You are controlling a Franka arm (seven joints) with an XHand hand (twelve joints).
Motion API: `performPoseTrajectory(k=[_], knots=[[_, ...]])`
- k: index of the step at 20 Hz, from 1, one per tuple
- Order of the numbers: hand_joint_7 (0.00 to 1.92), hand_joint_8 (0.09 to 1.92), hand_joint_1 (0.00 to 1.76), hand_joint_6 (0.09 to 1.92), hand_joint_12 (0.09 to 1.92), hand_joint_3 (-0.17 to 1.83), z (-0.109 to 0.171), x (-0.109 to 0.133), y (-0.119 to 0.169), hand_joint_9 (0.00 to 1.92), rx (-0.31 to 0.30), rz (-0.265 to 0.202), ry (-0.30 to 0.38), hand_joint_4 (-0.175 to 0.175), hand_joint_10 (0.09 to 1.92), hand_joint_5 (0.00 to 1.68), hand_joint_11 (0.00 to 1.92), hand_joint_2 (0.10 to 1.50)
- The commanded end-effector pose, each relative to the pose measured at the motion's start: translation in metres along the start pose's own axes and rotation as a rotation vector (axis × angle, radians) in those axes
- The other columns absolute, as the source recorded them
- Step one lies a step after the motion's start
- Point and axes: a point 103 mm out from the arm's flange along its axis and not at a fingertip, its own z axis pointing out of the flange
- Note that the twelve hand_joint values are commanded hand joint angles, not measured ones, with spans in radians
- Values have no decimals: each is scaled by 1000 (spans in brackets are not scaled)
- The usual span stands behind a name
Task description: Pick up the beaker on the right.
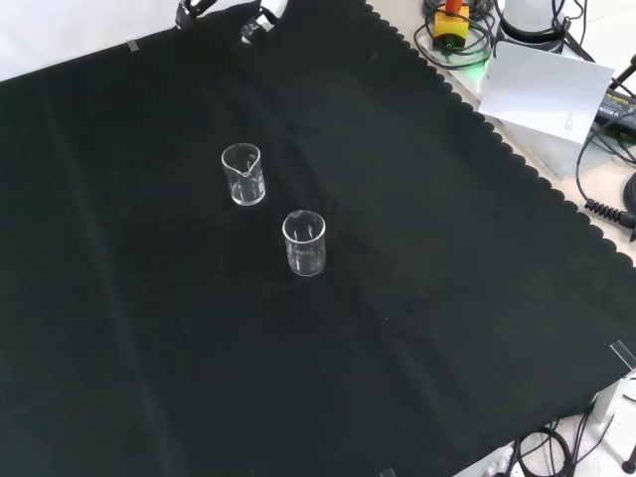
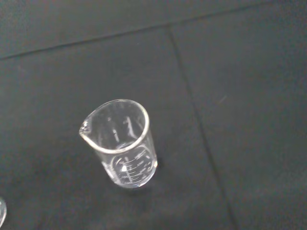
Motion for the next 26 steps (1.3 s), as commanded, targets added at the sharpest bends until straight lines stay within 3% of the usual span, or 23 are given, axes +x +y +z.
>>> performPoseTrajectory(k=[1,6,14,18,22,26], knots=[[132,536,632,87,1349,528,26,0,46,250,-21,-39,70,-15,645,361,0,883],[134,538,633,87,1349,530,51,-10,54,255,17,-41,102,-14,647,360,0,880],[170,563,765,87,1375,578,79,-26,62,342,95,-52,176,-14,650,346,0,738],[174,565,770,87,1361,584,86,-27,65,323,106,-77,170,-10,642,341,0,706],[142,548,771,87,1300,573,95,-26,70,255,167,-110,144,5,637,308,0,633],[109,529,759,87,1249,559,105,-27,72,199,169,-140,159,12,644,279,0,593]])
